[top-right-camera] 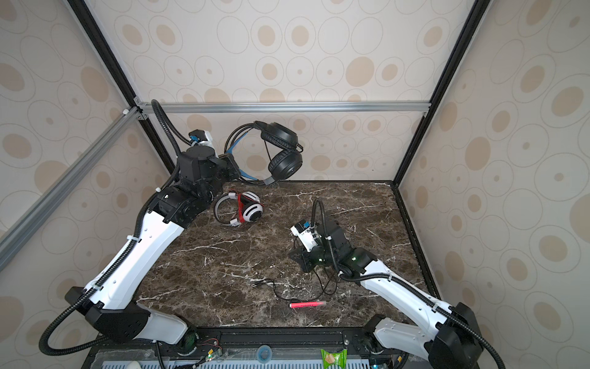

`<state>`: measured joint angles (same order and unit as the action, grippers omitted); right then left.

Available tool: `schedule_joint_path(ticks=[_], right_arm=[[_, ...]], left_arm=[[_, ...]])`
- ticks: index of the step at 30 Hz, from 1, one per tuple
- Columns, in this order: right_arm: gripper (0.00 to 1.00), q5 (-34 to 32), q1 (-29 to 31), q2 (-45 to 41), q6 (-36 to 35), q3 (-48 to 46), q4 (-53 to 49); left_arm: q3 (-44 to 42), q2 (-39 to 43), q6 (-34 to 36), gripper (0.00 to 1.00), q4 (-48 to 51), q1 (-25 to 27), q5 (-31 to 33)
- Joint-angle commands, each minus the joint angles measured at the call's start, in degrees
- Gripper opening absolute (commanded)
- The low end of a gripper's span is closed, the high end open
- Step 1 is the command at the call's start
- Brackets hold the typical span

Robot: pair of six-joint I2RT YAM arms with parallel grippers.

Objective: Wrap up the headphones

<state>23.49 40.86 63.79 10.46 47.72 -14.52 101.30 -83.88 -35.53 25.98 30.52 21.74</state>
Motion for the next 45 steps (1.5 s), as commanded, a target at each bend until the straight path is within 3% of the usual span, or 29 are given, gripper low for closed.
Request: schedule_joint_path(ticks=[1,20,32,41,45], right_arm=[[0.0,-5.2,3.9,0.3,-2.7,2.4,-5.9],[0.0,-10.6,13.9,7.5,-4.7,11.3,-7.8],[0.0,-15.5,15.7,7.0,-11.0,23.8,-19.1],[0.0,-18.3,15.8,10.2,-14.5,35.1,-28.3],[0.0,-20.3,14.9,11.0,-16.6,39.6,-31.2]], left_arm=[[3.7,-1.3,-4.6,0.0,-4.6,-0.7,3.7],[0.8,-3.7,-9.5,0.0,-2.6,-1.4,5.0],[-4.4,-3.4,2.9,0.0,-1.2,-0.5,15.0],[-7.8,-3.5,16.6,0.0,1.2,4.6,25.4],[-11.3,-2.2,22.2,0.0,-0.6,5.9,25.4]])
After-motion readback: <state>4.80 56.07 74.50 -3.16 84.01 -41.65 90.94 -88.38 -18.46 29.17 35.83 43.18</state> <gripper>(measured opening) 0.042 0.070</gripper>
